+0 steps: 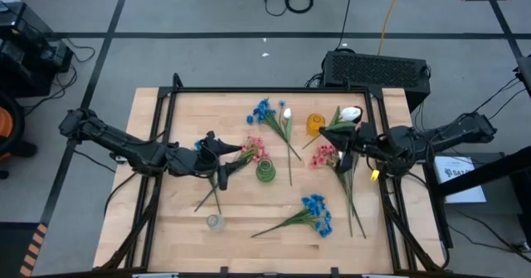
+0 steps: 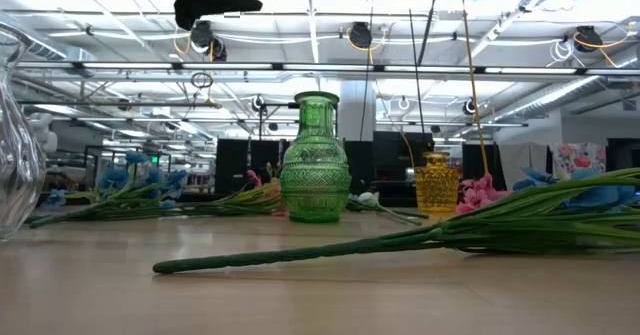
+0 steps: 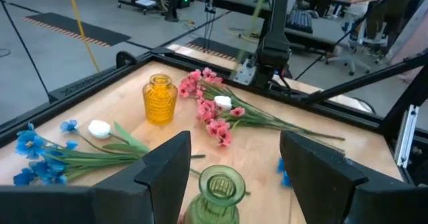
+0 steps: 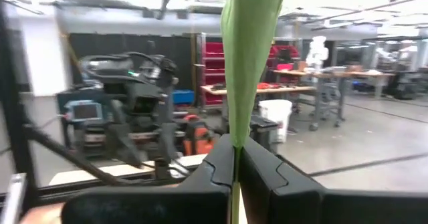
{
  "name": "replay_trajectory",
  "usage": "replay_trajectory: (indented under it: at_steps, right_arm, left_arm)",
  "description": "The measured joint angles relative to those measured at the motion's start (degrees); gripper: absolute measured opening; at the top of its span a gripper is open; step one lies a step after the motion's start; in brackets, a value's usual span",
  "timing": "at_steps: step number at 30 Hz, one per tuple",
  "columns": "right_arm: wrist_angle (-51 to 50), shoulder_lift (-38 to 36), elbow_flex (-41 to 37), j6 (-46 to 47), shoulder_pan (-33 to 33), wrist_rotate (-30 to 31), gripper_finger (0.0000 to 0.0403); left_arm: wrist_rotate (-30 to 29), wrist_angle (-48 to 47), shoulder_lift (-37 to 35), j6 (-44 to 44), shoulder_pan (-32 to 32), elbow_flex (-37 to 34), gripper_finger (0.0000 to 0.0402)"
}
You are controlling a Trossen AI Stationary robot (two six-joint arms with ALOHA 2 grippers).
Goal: Sort flowers into vase by color
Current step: Put the left white flower into the green vase
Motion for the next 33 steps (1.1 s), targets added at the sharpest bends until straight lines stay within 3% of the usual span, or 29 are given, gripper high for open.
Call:
replay_trajectory:
  at_steps: [8,22,33]
  right_arm:
    - [-2.3,-1.3,0.0,-3.7,-5.8,5.0,0.0004]
    - [-3.1,-3.7,1.9,-1.0,-17.9,5.1,0.0004]
    - [-16.4,1.0,5.3,3.4,-19.4,4.8,0.0004]
  left_arm:
    - [0.0,0.1,0.0,-1.6,1.6,0.0,0.0238]
    - [0.2,-2.8,-0.1,-2.0,6.1,0.0,0.0238]
    - [1.9,-3.0,-0.1,-1.6,8.5,0.0,0.0238]
